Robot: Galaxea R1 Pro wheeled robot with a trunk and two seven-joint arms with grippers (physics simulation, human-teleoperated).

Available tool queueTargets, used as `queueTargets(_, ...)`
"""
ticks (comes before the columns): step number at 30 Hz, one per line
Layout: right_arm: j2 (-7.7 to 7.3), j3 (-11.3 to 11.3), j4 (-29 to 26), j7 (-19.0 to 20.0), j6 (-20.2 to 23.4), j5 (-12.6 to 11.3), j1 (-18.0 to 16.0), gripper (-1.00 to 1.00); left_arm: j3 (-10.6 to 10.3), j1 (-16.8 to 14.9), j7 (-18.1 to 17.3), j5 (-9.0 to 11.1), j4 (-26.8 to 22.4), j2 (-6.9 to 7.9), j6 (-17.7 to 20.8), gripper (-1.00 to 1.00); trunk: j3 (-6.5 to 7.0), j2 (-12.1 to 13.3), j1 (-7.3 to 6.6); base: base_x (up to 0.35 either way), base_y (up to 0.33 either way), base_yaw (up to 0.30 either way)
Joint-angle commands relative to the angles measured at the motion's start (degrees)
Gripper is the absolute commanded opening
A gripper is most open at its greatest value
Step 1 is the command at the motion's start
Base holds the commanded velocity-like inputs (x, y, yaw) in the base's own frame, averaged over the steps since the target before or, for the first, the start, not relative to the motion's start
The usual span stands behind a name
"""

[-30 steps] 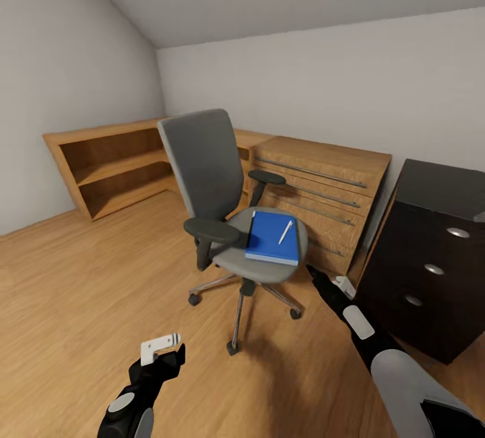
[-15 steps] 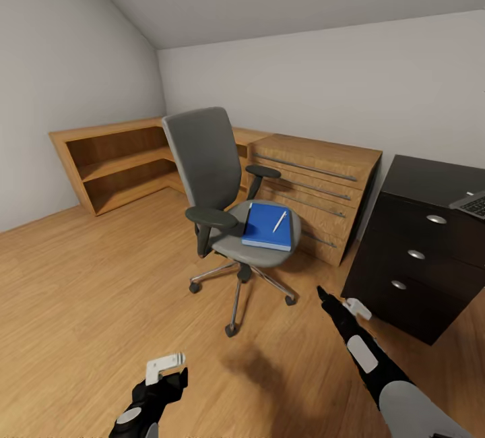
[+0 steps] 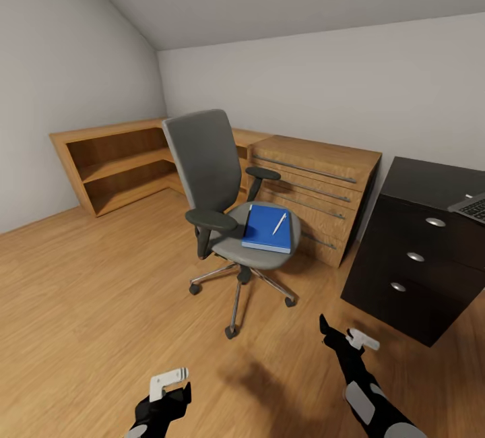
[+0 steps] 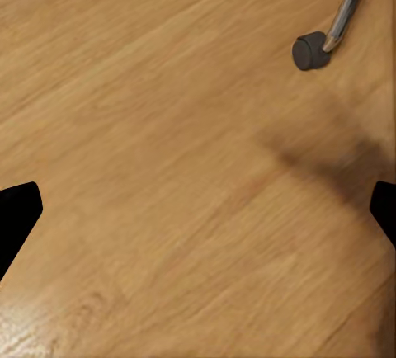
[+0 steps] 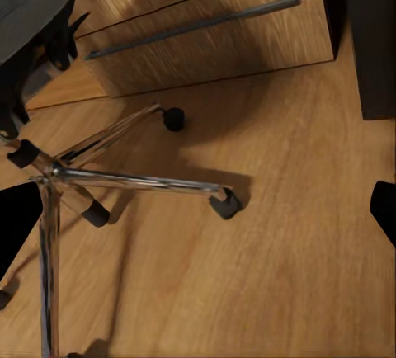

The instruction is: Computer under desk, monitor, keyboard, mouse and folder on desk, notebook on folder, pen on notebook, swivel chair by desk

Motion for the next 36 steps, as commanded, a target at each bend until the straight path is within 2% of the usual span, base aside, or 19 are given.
queueTargets(1, -0.27, -0.1, 0.1, 0.6, 0.1, -0.7, 0.1, 1.0, -0.1, 0.0, 0.5, 0.6, -0.4, 0.05, 0.5, 1.0, -0.05, 0.0, -0.01, 0.0, 0.0, 0.0)
queueTargets(8, -0.79, -0.1, 0.1, 0.6, 0.6, -0.9, 0.5, 1.0, -0.2, 0.0, 0.5, 0.6, -2.7, 0.15, 1.7, 1.0, -0.05, 0.0, -0.01, 0.0, 0.0, 0.0)
queueTargets(17, -0.82, -0.1, 0.5, 0.7, 0.3, -0.9, 0.7, 1.0, -0.1, 0.0, 0.4, 0.6, -5.6, 0.69, 1.7, 1.0, 1.57, 3.6, -1.99, 0.0, 0.0, 0.0)
queueTargets(18, -0.82, -0.1, 0.5, 0.8, 0.2, -0.9, 0.7, 1.0, -0.1, 0.0, 0.5, 0.6, -11.2, 0.69, 1.7, 1.0, 1.74, 4.0, -2.21, 0.0, 0.0, 0.0)
queueTargets(36, -0.82, 0.0, 1.2, 0.8, 0.2, -0.6, 0.7, 1.0, 0.1, 0.0, 0.6, 0.5, -11.0, 0.67, 1.9, 1.0, 4.98, 11.2, -6.16, 0.0, 0.0, 0.0)
